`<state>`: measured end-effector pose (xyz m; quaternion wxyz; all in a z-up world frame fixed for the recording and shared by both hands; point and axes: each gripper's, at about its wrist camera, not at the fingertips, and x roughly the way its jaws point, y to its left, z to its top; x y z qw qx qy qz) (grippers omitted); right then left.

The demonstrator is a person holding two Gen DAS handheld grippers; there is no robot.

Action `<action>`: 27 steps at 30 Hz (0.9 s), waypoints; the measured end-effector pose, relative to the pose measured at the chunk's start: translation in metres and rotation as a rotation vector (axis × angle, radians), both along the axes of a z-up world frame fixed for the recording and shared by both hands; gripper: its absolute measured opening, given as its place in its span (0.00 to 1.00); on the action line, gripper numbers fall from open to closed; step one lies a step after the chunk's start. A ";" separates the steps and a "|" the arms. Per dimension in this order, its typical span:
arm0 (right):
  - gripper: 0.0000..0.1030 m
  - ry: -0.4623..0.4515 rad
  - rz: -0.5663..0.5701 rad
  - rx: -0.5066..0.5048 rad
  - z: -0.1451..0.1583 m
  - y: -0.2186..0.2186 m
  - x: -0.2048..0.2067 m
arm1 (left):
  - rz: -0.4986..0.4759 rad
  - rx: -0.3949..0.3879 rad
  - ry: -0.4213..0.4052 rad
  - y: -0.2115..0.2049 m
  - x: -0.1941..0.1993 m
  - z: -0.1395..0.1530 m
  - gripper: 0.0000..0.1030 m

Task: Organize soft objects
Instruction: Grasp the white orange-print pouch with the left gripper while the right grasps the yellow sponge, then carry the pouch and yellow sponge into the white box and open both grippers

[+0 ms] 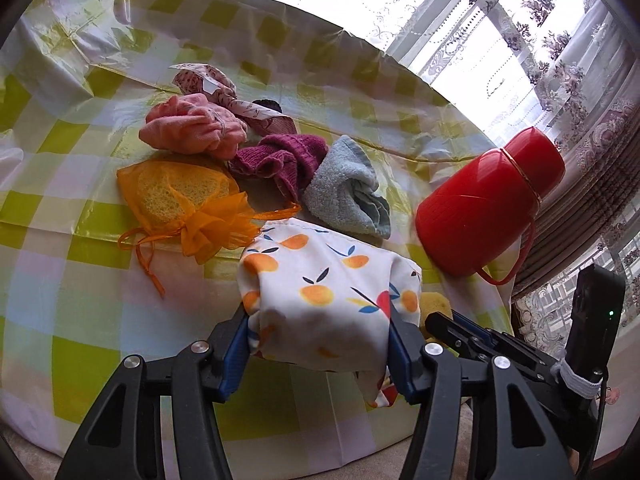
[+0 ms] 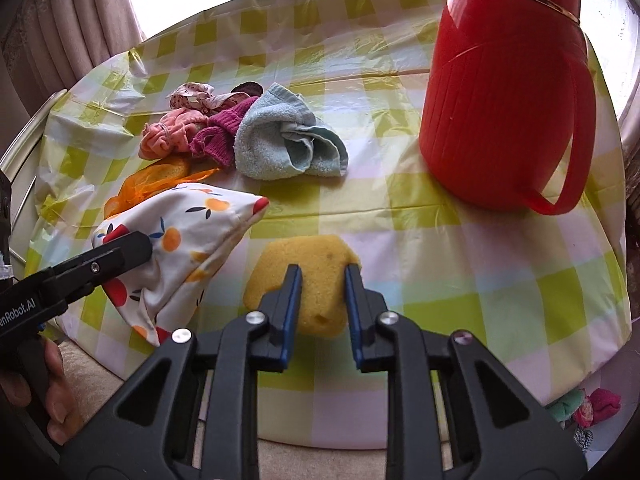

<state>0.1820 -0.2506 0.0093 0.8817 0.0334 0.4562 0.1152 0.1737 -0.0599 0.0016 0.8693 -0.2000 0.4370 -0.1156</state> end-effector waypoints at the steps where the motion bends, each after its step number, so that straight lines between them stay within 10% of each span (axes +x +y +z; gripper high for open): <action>1: 0.29 0.010 0.006 -0.001 0.000 -0.002 -0.002 | 0.004 0.000 -0.002 0.000 -0.003 0.001 0.57; 6: 0.87 0.053 0.033 -0.038 -0.004 -0.006 -0.014 | 0.023 -0.014 -0.014 0.000 -0.018 0.007 0.57; 16: 0.86 0.121 0.066 -0.133 -0.023 0.018 0.012 | 0.071 -0.002 -0.052 0.007 -0.036 0.014 0.57; 18: 0.66 0.144 0.073 -0.120 -0.028 0.017 0.015 | 0.071 0.002 -0.054 0.006 -0.037 0.014 0.57; 27: 0.62 0.048 -0.005 -0.034 0.000 -0.029 -0.023 | 0.000 0.007 -0.098 -0.023 -0.043 0.029 0.57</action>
